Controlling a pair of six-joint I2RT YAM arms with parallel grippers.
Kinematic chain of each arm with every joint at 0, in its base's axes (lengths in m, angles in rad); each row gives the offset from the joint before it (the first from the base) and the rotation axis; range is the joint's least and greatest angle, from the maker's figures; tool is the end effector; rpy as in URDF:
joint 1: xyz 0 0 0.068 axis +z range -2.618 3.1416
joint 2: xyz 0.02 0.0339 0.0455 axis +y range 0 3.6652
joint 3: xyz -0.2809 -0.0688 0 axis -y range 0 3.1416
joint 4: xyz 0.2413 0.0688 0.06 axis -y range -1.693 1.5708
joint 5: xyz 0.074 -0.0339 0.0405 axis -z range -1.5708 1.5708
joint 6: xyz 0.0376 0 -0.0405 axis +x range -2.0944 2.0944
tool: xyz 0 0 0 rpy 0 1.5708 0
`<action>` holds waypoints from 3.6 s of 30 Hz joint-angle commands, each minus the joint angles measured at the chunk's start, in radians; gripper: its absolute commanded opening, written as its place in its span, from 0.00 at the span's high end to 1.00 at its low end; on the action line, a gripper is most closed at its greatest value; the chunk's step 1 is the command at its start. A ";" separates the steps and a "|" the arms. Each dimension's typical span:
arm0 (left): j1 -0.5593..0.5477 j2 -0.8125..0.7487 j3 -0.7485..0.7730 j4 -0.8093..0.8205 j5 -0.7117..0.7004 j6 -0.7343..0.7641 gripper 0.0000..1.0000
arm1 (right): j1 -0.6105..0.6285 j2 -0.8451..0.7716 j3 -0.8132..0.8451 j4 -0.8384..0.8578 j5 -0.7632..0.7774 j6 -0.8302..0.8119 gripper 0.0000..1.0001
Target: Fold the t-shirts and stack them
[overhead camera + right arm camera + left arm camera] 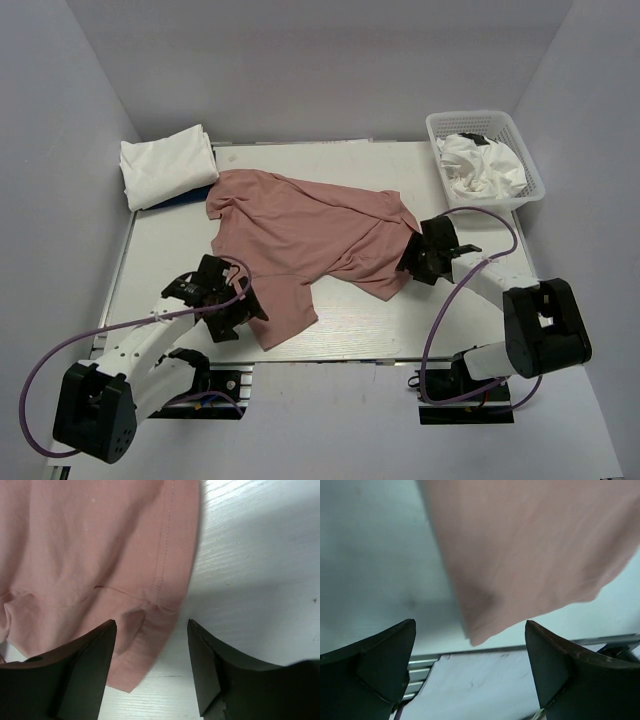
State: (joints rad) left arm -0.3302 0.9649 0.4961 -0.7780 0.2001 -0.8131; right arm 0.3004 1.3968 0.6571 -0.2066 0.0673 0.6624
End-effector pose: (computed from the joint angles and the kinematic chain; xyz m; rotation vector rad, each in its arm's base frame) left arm 0.1278 -0.0517 0.1838 -0.6549 2.8606 -0.5072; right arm 0.2446 0.0731 0.1814 0.4846 2.4947 0.3040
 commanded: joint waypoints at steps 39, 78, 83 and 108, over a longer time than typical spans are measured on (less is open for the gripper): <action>-0.231 0.111 0.348 0.027 -0.425 -0.101 1.00 | 0.011 -0.195 -0.013 0.179 0.068 -0.106 1.00; -0.222 -0.066 1.822 0.066 -0.739 0.419 1.00 | 0.008 -0.693 1.116 -0.188 0.325 -0.458 1.00; -0.222 -0.016 1.739 0.132 -0.781 0.451 1.00 | 0.014 -0.662 1.090 -0.192 0.437 -0.472 1.00; 0.028 1.323 1.743 0.047 -0.877 0.365 0.00 | -0.038 0.420 0.679 -0.004 0.252 -0.365 0.10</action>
State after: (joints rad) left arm -0.2802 2.5240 2.2440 -0.7677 -0.7113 -0.4755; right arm 0.2619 1.8965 1.2812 -0.2577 0.3519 0.3096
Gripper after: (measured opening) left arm 0.992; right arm 0.889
